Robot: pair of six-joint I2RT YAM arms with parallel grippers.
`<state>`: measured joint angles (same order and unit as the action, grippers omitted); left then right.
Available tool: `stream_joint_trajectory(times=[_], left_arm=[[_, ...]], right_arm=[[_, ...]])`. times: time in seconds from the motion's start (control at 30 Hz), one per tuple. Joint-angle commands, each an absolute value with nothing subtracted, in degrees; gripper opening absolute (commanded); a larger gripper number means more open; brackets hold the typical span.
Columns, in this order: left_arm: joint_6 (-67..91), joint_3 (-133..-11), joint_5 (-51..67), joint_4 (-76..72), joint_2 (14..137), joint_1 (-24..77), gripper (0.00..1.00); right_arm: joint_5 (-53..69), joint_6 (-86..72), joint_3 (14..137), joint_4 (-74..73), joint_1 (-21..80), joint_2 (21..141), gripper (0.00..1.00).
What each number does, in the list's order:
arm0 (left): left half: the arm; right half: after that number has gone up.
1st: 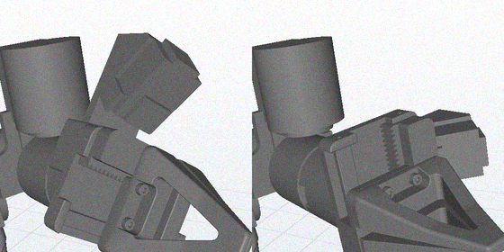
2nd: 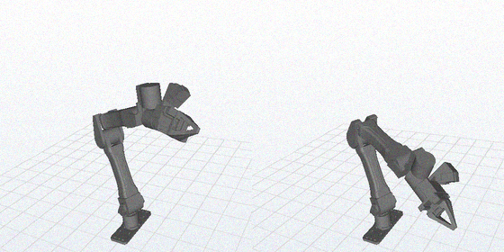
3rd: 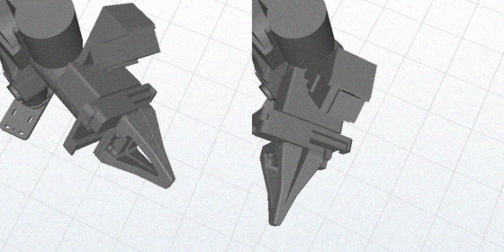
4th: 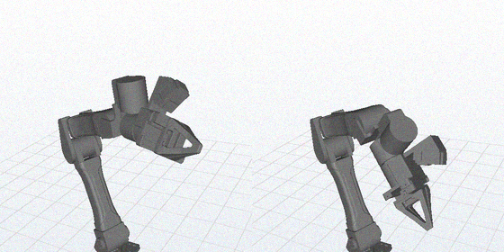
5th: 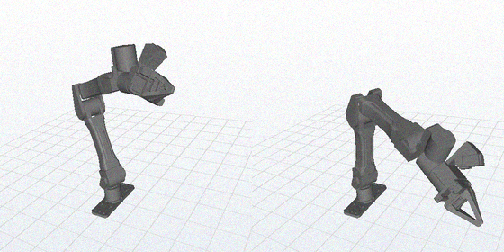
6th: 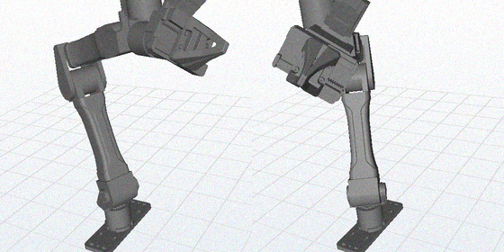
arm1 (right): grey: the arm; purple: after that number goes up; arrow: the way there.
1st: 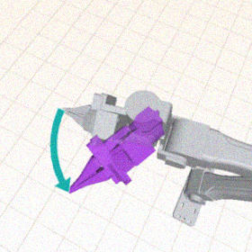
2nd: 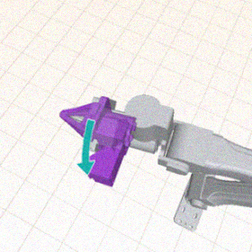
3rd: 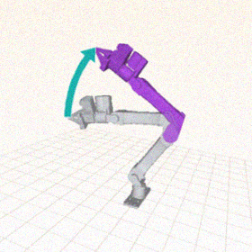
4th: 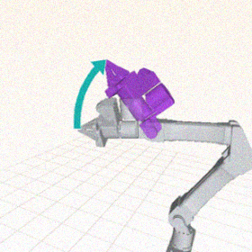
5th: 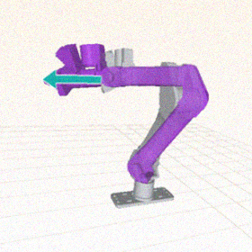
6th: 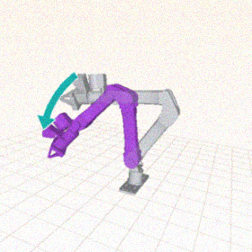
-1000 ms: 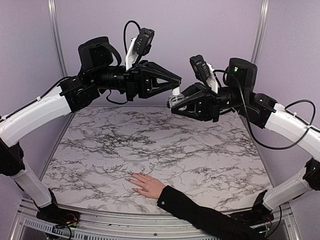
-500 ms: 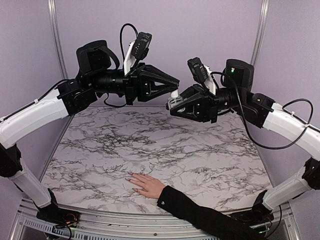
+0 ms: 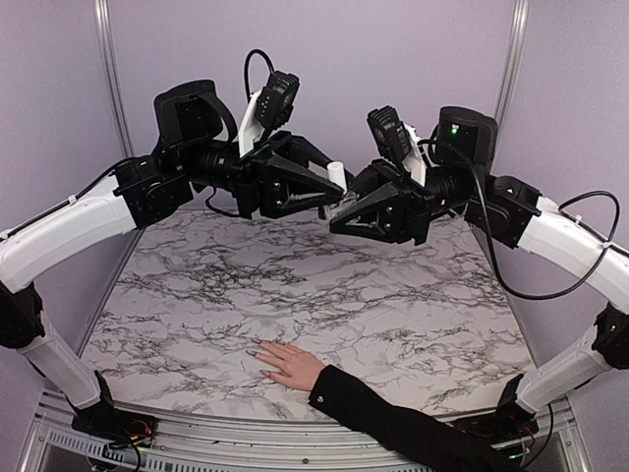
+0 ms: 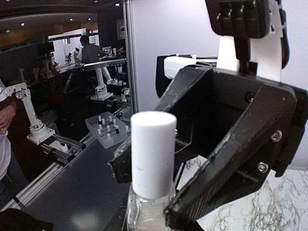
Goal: Paint the nails
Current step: Screw the nail polish bottle.
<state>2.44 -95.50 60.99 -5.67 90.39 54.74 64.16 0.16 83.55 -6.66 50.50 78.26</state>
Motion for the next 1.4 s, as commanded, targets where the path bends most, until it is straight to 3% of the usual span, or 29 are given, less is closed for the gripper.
stream_joint_trajectory(times=[0.0,0.17,0.33,0.7,0.93,1.1,1.37], left_arm=[[3.35,-91.64,56.3,5.91,92.0,54.19,0.35],[5.99,-88.72,50.79,0.54,87.41,52.85,0.49],[5.89,-86.55,41.94,-2.3,84.06,52.42,0.56],[11.41,-81.77,12.6,-10.48,80.45,56.24,0.55],[14.16,-87.82,1.87,-10.79,85.84,58.69,0.55],[15.88,-92.42,0.26,-11.18,90.15,59.28,0.54],[16.92,-96.26,-0.28,-11.0,93.89,59.5,0.44]], right_arm=[[60.97,3.39,84.65,3.79,49.0,74.24,0.0],[59.57,4.32,79.2,3.54,46.92,72.41,0.0],[54.14,5.58,74.01,3.61,45.68,70.15,0.0],[6.42,9.28,70.46,-2.02,46.33,67.91,0.0],[-4.8,12.38,69.87,-2.98,49.84,68.47,0.0],[-7.2,13.8,70.22,-3.6,51.44,69.29,0.0],[-7.0,14.44,70.79,-4.08,52.03,69.87,0.0]])
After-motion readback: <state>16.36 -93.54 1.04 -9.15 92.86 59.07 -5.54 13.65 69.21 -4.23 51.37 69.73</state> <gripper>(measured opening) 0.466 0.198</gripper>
